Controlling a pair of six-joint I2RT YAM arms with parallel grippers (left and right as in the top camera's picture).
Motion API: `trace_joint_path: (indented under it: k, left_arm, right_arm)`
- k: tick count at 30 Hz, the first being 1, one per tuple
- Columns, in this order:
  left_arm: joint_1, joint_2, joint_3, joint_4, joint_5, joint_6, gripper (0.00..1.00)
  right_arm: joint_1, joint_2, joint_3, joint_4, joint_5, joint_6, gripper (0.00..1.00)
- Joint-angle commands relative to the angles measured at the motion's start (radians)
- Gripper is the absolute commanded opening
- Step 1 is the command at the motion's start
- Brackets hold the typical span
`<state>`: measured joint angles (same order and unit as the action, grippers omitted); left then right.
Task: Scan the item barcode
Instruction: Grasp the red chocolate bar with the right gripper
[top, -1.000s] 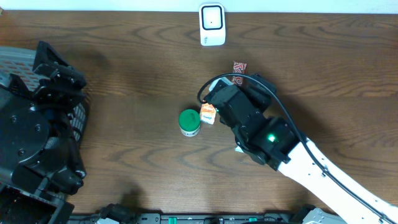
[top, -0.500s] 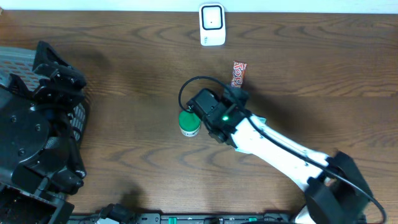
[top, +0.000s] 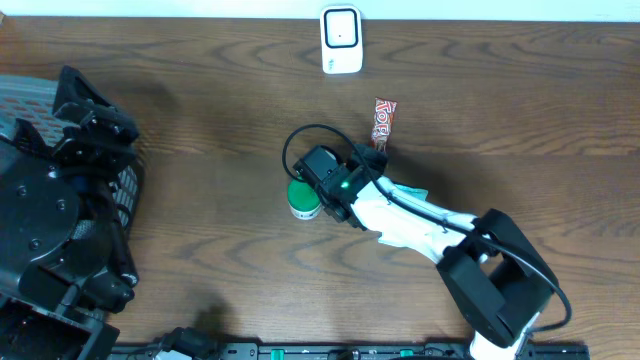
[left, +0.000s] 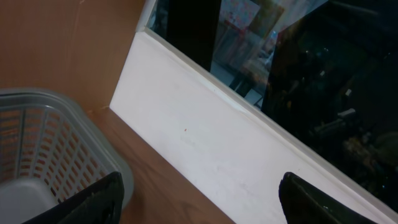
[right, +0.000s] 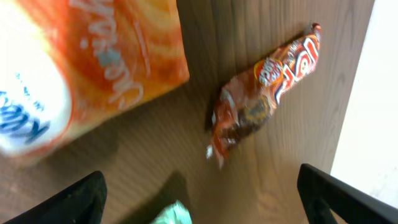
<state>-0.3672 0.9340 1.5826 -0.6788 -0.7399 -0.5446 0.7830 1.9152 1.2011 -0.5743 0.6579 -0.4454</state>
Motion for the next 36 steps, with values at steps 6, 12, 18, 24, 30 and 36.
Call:
trace_joint_path:
  k: [6, 12, 18, 24, 30, 36]
  left_arm:
    - [0.004, -0.002, 0.003, 0.003, -0.021, 0.017, 0.8]
    - [0.004, -0.001, 0.003, 0.003, -0.021, 0.017, 0.8]
    - [0.004, -0.001, 0.003, 0.003, -0.021, 0.017, 0.8]
    - [0.004, -0.001, 0.003, 0.002, -0.021, 0.017, 0.8]
    - [0.004, 0.0, 0.003, 0.002, -0.021, 0.017, 0.8]
    - [0.004, 0.0, 0.003, 0.002, -0.021, 0.017, 0.8]
  right_arm:
    - [-0.056, 0.058, -0.004, 0.077, 0.021, 0.018, 0.92]
    - [-0.1, 0.083, -0.005, 0.127, 0.021, -0.006, 0.91]
    - [-0.143, 0.083, -0.005, 0.175, 0.007, -0.016, 0.91]
    - [-0.171, 0.083, -0.005, 0.207, -0.051, -0.035, 0.84]
    - [-0.172, 0.09, -0.005, 0.25, -0.085, -0.051, 0.74]
    - [-0.175, 0.149, -0.005, 0.253, -0.084, -0.063, 0.75]
